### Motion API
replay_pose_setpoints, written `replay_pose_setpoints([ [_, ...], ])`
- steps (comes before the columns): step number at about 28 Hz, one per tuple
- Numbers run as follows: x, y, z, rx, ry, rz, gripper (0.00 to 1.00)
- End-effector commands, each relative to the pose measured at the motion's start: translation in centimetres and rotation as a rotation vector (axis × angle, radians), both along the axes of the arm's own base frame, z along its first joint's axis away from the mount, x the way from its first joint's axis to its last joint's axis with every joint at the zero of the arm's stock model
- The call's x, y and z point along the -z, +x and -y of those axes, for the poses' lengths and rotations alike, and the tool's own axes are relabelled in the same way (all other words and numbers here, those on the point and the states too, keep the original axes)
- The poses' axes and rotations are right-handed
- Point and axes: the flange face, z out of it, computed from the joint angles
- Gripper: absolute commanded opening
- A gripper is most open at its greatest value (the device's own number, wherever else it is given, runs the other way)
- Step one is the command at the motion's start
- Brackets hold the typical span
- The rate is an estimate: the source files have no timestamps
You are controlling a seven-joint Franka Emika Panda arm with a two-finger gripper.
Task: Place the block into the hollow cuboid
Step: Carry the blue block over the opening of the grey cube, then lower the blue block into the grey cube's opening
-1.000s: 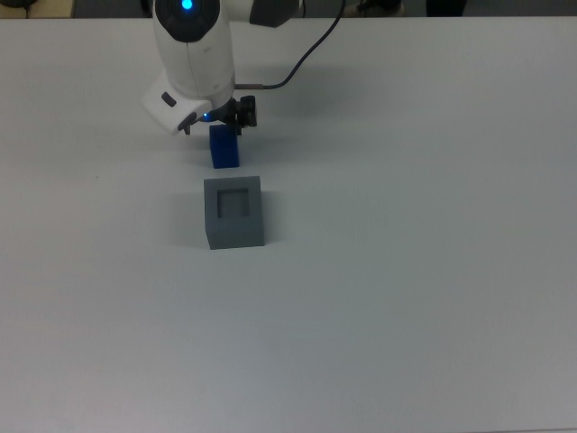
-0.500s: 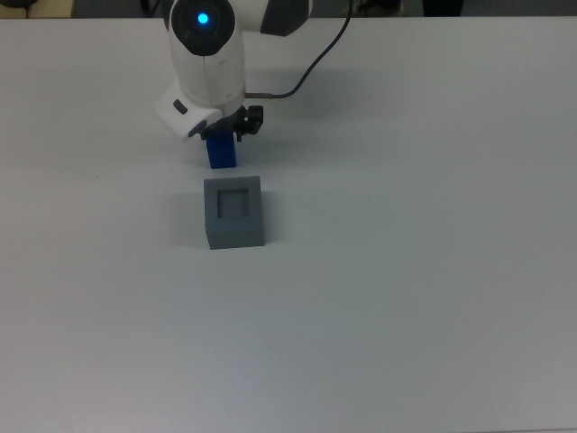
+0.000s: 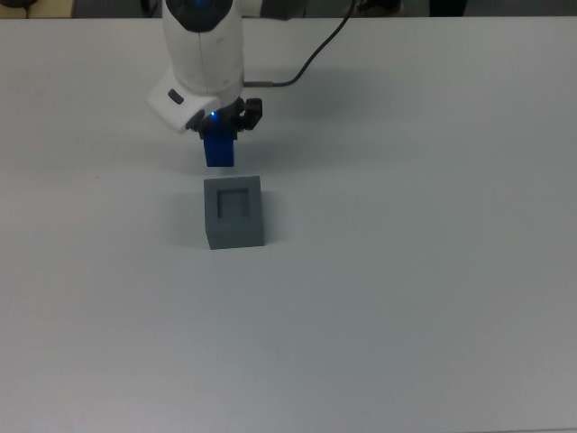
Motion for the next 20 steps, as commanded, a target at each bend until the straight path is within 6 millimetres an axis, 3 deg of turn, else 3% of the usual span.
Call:
replay_pose_setpoints([
  [1, -5.5, 1.6, 0.1, -0.043, 0.008, 0.016, 0.29],
  [4, -7.2, 3.1, -0.3, -0.044, 0.026, 0.061, 0.29],
  [9, -8.0, 5.6, -1.4, -0.070, 0.017, 0.104, 0.29],
  [15, -5.9, 7.9, -2.5, -0.088, -0.005, 0.096, 0.29],
  [20, -5.3, 8.2, -2.6, -0.089, -0.016, 0.095, 0.29],
])
